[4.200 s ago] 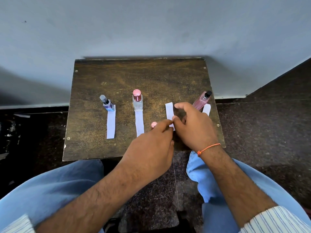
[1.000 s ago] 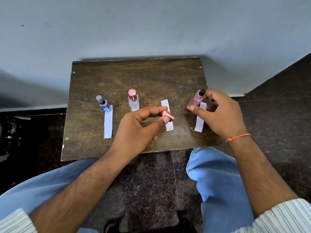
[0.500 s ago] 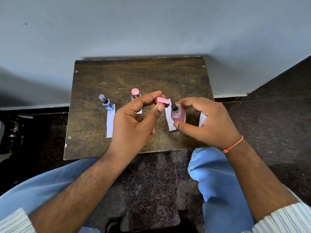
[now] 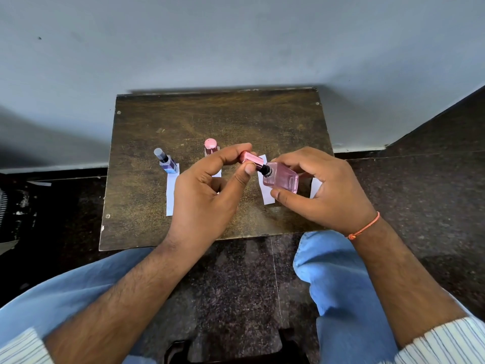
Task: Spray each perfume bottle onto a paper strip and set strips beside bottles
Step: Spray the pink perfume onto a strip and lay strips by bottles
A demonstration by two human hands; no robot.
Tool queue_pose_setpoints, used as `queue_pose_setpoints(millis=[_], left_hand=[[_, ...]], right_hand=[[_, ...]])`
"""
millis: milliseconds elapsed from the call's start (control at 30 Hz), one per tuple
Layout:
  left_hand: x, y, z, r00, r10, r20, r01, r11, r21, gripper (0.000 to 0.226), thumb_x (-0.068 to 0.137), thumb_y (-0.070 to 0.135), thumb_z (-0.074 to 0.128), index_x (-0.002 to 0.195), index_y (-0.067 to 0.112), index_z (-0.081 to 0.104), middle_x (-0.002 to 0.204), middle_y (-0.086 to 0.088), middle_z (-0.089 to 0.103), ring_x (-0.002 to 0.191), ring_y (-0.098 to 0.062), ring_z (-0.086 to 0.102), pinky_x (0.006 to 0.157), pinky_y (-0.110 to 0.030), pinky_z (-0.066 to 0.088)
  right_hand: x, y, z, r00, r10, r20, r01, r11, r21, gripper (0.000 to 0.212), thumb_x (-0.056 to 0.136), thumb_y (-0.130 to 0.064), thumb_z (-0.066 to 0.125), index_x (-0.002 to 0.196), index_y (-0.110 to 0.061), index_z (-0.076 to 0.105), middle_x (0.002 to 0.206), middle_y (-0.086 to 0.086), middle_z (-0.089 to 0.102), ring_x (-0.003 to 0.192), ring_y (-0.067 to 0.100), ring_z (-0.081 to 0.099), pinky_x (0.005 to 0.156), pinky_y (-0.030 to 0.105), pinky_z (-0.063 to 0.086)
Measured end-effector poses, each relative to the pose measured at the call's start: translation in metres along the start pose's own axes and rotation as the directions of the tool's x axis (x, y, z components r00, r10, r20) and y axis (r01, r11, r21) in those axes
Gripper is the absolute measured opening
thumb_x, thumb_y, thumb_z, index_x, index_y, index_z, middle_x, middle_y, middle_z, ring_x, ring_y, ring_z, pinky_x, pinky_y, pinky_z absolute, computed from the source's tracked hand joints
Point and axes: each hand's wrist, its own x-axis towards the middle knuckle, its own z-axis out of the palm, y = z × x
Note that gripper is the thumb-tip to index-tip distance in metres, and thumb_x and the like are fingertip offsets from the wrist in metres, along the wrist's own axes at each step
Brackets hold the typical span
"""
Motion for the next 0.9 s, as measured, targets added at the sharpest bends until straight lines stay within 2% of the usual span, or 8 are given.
queue_pose_setpoints(millis=[167,333,500,600,700,800,867,900], left_hand=[[-0.001,-0.007,0.0,0.997,0.069,0.03,-0.071,0.995,0.074,0.028,0.1,0.029,0.075,0.127,0.025,0.077,0.096,0.014,0.078,0.043,-0.033,0.051,0.036,-0.034,0.041],[-0.003,-0.008,0.003,0.99,0.128,0.057,-0.133,0.985,0.108,0.029,0.099,0.028,0.074,0.127,0.022,0.076,0.105,0.011,0.08,0.042,-0.005,0.043,0.044,-0.011,0.032],[-0.002,-0.012,0.002,0.984,0.158,0.08,-0.168,0.973,0.156,0.031,0.1,0.036,0.071,0.128,0.024,0.077,0.108,0.015,0.079,0.042,-0.026,0.05,0.038,-0.029,0.04],[-0.001,-0.012,0.0,0.981,0.164,0.107,-0.181,0.967,0.177,0.031,0.1,0.038,0.069,0.128,0.025,0.076,0.115,0.015,0.079,0.044,-0.025,0.058,0.04,-0.038,0.048],[0.0,-0.011,-0.001,0.984,0.112,0.14,-0.132,0.98,0.146,0.032,0.1,0.035,0.071,0.131,0.028,0.075,0.113,0.019,0.078,0.044,-0.016,0.063,0.041,-0.031,0.049],[0.0,-0.009,-0.002,0.983,0.021,0.183,-0.042,0.993,0.111,0.038,0.098,0.035,0.073,0.136,0.04,0.07,0.084,0.025,0.074,0.036,-0.018,0.04,0.039,-0.023,0.035],[-0.001,-0.006,-0.001,0.971,-0.049,0.233,0.022,0.993,0.116,0.052,0.098,0.032,0.075,0.147,0.044,0.06,0.077,0.027,0.072,0.037,-0.026,0.039,0.035,-0.039,0.047],[-0.002,-0.006,0.0,0.96,-0.09,0.265,0.059,0.991,0.123,0.063,0.098,0.03,0.077,0.154,0.042,0.052,0.093,0.033,0.076,0.037,-0.026,0.045,0.038,-0.045,0.053]], right_hand=[[0.001,-0.001,0.001,1.0,-0.014,-0.008,0.014,1.0,0.009,0.044,0.088,-0.031,0.09,0.127,-0.016,0.075,0.113,-0.007,0.072,0.1,0.007,0.067,0.087,0.026,0.055],[0.001,-0.007,-0.001,0.999,-0.04,-0.012,0.04,0.999,0.023,0.046,0.087,-0.033,0.09,0.128,-0.019,0.075,0.112,-0.005,0.072,0.099,0.01,0.068,0.088,0.028,0.056],[0.0,-0.006,0.0,0.998,-0.051,-0.023,0.052,0.997,0.052,0.045,0.086,-0.029,0.092,0.126,-0.016,0.076,0.108,-0.001,0.072,0.095,0.014,0.068,0.084,0.034,0.057],[-0.001,-0.004,0.001,0.999,-0.04,-0.019,0.042,0.995,0.086,0.045,0.084,-0.028,0.094,0.123,-0.014,0.078,0.106,-0.004,0.072,0.094,0.01,0.068,0.082,0.031,0.057],[0.0,-0.003,0.001,1.0,-0.012,-0.004,0.012,0.993,0.114,0.045,0.081,-0.031,0.096,0.121,-0.017,0.079,0.105,-0.006,0.073,0.093,0.01,0.07,0.08,0.031,0.059],[0.001,-0.001,-0.001,1.0,0.014,0.01,-0.015,0.992,0.122,0.046,0.078,-0.038,0.094,0.119,-0.023,0.079,0.104,-0.011,0.074,0.093,0.008,0.069,0.08,0.029,0.056],[0.001,0.002,-0.001,0.999,0.05,0.017,-0.052,0.987,0.155,0.045,0.079,-0.037,0.096,0.118,-0.023,0.078,0.108,-0.012,0.075,0.093,0.007,0.068,0.079,0.021,0.051],[0.0,0.003,-0.001,0.996,0.083,0.019,-0.085,0.977,0.195,0.045,0.079,-0.034,0.097,0.118,-0.021,0.079,0.11,-0.011,0.076,0.094,0.008,0.069,0.079,0.017,0.049]])
